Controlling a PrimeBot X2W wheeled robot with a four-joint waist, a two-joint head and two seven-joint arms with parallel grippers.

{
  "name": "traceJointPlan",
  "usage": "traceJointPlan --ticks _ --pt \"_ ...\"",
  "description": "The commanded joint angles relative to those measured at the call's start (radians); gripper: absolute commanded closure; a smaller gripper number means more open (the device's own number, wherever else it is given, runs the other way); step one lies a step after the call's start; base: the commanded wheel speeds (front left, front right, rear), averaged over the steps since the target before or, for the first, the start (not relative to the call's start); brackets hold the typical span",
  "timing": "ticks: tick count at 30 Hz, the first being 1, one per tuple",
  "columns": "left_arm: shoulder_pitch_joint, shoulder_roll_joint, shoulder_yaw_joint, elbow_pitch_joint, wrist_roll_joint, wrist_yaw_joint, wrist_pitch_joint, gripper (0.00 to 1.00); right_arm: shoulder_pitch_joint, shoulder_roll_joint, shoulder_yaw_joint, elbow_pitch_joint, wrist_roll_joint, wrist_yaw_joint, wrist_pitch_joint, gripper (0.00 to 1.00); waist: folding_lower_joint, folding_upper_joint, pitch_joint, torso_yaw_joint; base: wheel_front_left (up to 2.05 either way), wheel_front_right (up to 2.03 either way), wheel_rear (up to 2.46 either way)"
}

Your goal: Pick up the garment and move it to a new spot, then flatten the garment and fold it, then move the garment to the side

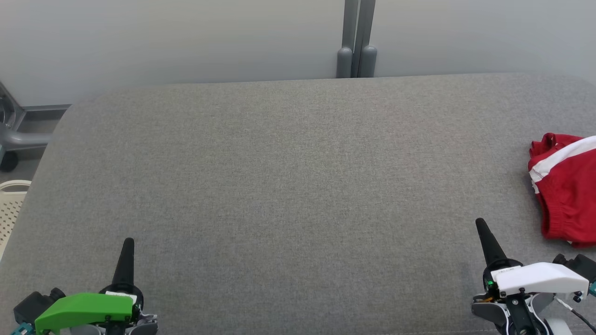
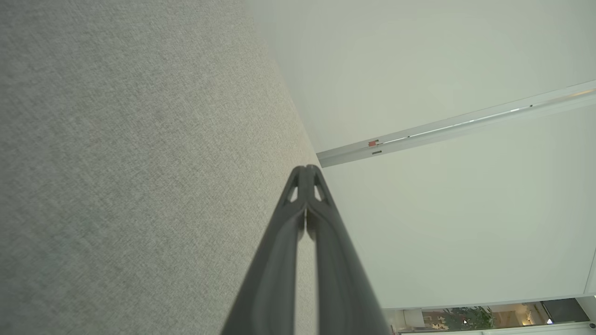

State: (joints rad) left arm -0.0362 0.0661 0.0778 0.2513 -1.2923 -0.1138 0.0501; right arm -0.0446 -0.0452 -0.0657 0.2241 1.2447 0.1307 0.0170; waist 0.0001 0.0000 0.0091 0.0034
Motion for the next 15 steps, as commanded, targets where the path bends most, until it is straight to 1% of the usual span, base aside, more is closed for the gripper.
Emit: traceJointPlan --ticks 1,15 --pt "-0.023 -0.001 0.007 -0.011 -0.019 -0.004 0.004 1.00 0.004 -0.006 -0.004 -0.014 0.024 0.000 0.006 1.00 -0.0001 0.0000 0.000 0.000 0.00 0.00 0.00" --pt "-0.030 -0.006 0.023 -0.023 -0.130 -0.010 0.038 1.00 0.009 -0.006 -0.013 -0.031 0.150 0.000 0.026 1.00 -0.0001 0.0000 -0.003 -0.001 0.00 0.00 0.00"
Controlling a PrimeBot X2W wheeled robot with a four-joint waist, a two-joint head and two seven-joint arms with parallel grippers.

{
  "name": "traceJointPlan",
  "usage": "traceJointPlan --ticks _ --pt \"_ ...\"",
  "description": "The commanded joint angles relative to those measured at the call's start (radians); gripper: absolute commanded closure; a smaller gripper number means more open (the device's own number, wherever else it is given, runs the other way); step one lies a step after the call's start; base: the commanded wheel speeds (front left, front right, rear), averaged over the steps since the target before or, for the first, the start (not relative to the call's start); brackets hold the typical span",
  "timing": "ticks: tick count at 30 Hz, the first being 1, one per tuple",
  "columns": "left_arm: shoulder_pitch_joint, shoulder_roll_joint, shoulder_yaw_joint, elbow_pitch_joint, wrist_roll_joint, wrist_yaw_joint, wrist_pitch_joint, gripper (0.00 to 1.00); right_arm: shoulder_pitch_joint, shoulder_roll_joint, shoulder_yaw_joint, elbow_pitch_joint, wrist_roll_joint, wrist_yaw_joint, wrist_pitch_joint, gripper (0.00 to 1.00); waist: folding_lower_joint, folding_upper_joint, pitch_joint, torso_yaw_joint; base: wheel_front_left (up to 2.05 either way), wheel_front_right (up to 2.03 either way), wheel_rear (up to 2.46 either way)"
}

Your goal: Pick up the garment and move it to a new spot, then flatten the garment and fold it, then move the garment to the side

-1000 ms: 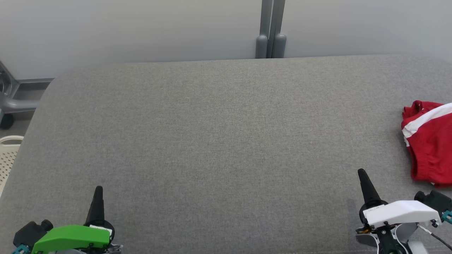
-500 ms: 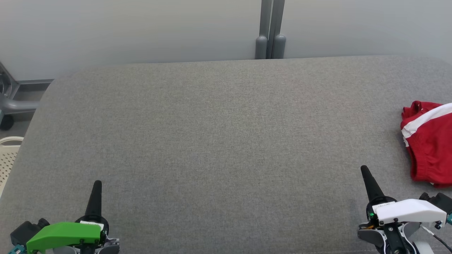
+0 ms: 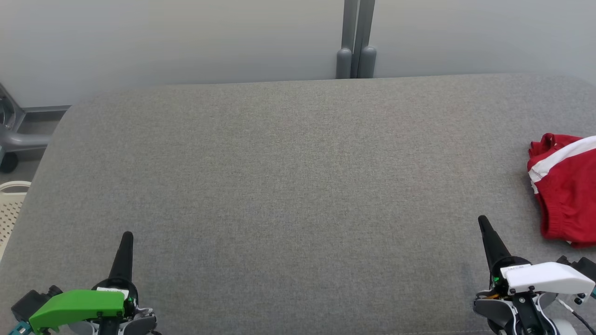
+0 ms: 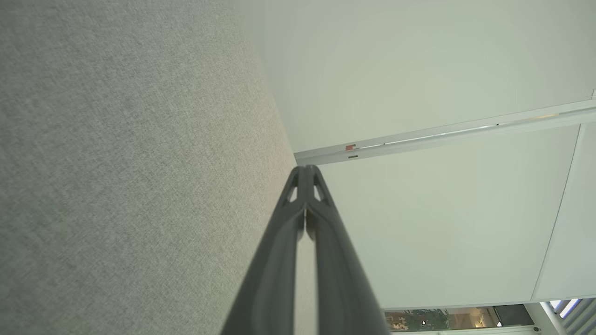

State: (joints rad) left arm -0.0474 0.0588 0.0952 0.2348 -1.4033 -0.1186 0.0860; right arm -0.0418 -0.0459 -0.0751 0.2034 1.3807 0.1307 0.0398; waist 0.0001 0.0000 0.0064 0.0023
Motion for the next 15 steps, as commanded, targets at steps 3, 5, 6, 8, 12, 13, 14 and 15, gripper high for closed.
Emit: traceJointPlan --ticks 3,5,6,8,12,13,14,15 --pt "-0.020 0.001 0.009 -0.009 -0.037 -0.006 0.009 1.00 0.007 -0.006 -0.005 -0.014 0.038 0.000 0.008 1.00 -0.0001 0.0000 -0.001 0.000 0.00 0.00 0.00" --pt "-0.020 0.000 0.011 -0.011 -0.053 -0.007 0.014 1.00 0.008 -0.006 -0.006 -0.016 0.055 0.000 0.010 1.00 -0.0001 0.0000 -0.001 0.000 0.00 0.00 0.00" --pt "-0.020 0.000 0.012 -0.012 -0.060 -0.008 0.017 1.00 0.009 -0.006 -0.007 -0.017 0.064 0.000 0.012 1.00 -0.0001 0.0000 -0.001 0.000 0.00 0.00 0.00" --pt "-0.021 -0.001 0.014 -0.013 -0.075 -0.008 0.019 1.00 0.009 -0.006 -0.008 -0.019 0.079 0.000 0.014 1.00 -0.0001 0.0000 -0.001 -0.001 0.00 0.00 0.00" --pt "-0.024 -0.003 0.018 -0.017 -0.099 -0.009 0.028 1.00 0.011 -0.006 -0.010 -0.024 0.111 0.000 0.021 1.00 -0.0001 0.0000 -0.002 -0.001 0.00 0.00 0.00" --pt "-0.024 -0.003 0.019 -0.017 -0.106 -0.009 0.030 1.00 0.011 -0.006 -0.010 -0.025 0.119 0.000 0.021 1.00 -0.0001 0.0000 -0.002 -0.001 0.00 0.00 0.00" --pt "-0.025 -0.003 0.020 -0.018 -0.114 -0.010 0.033 1.00 0.011 -0.006 -0.011 -0.026 0.126 0.000 0.022 1.00 -0.0001 0.0000 -0.002 -0.001 0.00 0.00 0.00" --pt "-0.025 -0.004 0.021 -0.019 -0.121 -0.010 0.036 1.00 0.012 -0.006 -0.012 -0.027 0.134 0.000 0.023 1.00 -0.0001 0.0000 -0.003 -0.001 0.00 0.00 0.00"
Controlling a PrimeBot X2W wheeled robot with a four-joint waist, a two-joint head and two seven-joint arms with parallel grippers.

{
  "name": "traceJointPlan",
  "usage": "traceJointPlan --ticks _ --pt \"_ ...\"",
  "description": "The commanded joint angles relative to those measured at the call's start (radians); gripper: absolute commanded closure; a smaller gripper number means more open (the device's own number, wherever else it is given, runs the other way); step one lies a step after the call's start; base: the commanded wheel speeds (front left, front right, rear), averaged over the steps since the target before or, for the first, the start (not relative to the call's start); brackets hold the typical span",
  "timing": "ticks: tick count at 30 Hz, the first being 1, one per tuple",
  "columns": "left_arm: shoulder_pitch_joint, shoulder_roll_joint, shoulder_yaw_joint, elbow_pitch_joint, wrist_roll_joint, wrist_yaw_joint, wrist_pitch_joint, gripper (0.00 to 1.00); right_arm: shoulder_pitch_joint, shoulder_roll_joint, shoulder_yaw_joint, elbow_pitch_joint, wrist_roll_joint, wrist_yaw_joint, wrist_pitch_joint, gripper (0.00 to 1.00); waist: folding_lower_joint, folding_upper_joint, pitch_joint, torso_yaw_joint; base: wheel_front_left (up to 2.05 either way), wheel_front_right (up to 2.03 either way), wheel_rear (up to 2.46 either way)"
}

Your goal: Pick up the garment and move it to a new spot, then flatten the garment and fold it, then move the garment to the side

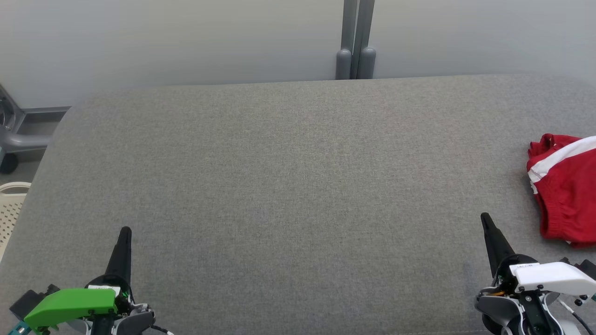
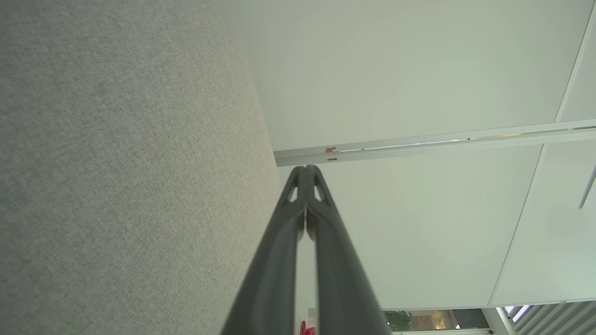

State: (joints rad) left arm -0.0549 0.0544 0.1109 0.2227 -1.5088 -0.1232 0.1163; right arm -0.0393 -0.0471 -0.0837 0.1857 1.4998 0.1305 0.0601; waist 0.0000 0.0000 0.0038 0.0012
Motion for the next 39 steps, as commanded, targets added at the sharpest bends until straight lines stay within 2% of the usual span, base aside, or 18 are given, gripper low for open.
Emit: traceJointPlan --ticks 1,17,39 --pt "-0.018 0.000 0.006 -0.008 -0.022 -0.006 0.007 1.00 0.010 -0.005 -0.003 -0.010 0.021 0.000 0.005 1.00 0.0000 0.0000 0.000 0.000 0.00 0.00 0.00" --pt "-0.023 -0.005 0.019 -0.017 -0.110 -0.011 0.035 1.00 0.013 -0.005 -0.011 -0.025 0.129 0.000 0.022 1.00 0.0000 0.0000 -0.003 -0.001 0.00 0.00 0.00" --pt "-0.022 -0.005 0.018 -0.017 -0.107 -0.011 0.035 1.00 0.013 -0.005 -0.011 -0.024 0.125 0.000 0.022 1.00 0.0000 0.0000 -0.003 -0.001 0.00 0.00 0.00"
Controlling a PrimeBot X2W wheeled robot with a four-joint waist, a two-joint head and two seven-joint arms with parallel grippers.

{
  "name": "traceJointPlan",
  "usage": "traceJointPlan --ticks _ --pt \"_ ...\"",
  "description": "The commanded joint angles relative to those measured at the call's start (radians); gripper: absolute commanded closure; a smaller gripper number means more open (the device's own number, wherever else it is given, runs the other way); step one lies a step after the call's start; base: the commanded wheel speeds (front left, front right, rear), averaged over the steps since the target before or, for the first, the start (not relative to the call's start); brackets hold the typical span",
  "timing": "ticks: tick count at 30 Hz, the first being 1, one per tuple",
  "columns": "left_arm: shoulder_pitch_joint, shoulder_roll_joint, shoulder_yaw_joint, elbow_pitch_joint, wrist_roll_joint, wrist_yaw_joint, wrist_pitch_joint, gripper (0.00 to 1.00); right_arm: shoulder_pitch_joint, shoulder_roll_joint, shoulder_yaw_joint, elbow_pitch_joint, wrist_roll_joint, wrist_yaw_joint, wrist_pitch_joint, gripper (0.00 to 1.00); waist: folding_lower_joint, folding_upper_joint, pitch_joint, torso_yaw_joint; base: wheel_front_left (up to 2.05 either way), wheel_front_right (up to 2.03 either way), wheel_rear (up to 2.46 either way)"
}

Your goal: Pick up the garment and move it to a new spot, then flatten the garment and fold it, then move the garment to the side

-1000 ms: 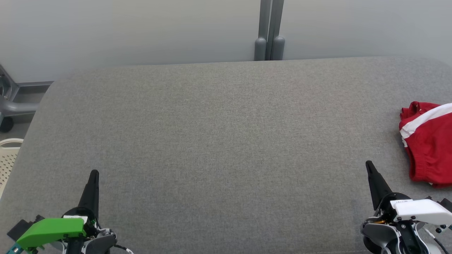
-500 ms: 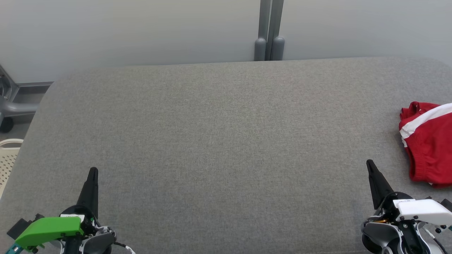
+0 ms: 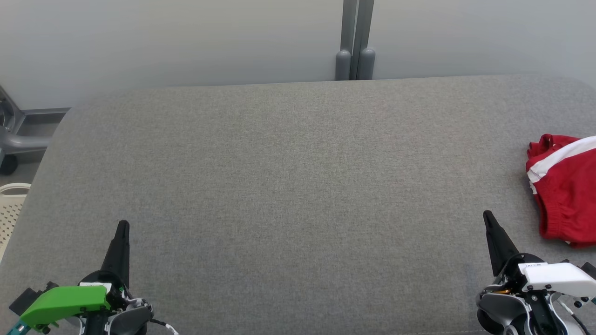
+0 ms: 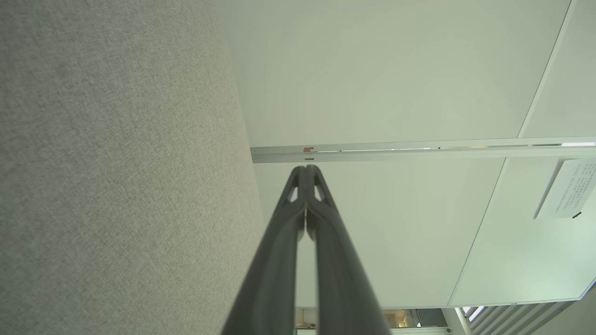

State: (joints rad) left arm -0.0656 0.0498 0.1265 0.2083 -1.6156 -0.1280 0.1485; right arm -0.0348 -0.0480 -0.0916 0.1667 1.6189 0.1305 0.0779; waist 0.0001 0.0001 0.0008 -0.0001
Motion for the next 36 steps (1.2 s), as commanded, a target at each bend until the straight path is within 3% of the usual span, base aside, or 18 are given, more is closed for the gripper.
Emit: traceJointPlan --ticks 1,36 --pt "-0.011 0.000 0.003 -0.002 0.000 -0.006 0.002 1.00 0.008 -0.004 -0.003 -0.005 0.006 0.000 0.005 1.00 -0.0001 -0.0001 0.000 0.000 0.00 0.00 0.00" --pt "-0.011 0.000 0.002 -0.002 0.000 -0.006 0.002 1.00 0.008 -0.004 -0.003 -0.005 0.006 0.000 0.004 1.00 -0.0001 -0.0001 0.000 0.000 0.00 0.00 0.00"
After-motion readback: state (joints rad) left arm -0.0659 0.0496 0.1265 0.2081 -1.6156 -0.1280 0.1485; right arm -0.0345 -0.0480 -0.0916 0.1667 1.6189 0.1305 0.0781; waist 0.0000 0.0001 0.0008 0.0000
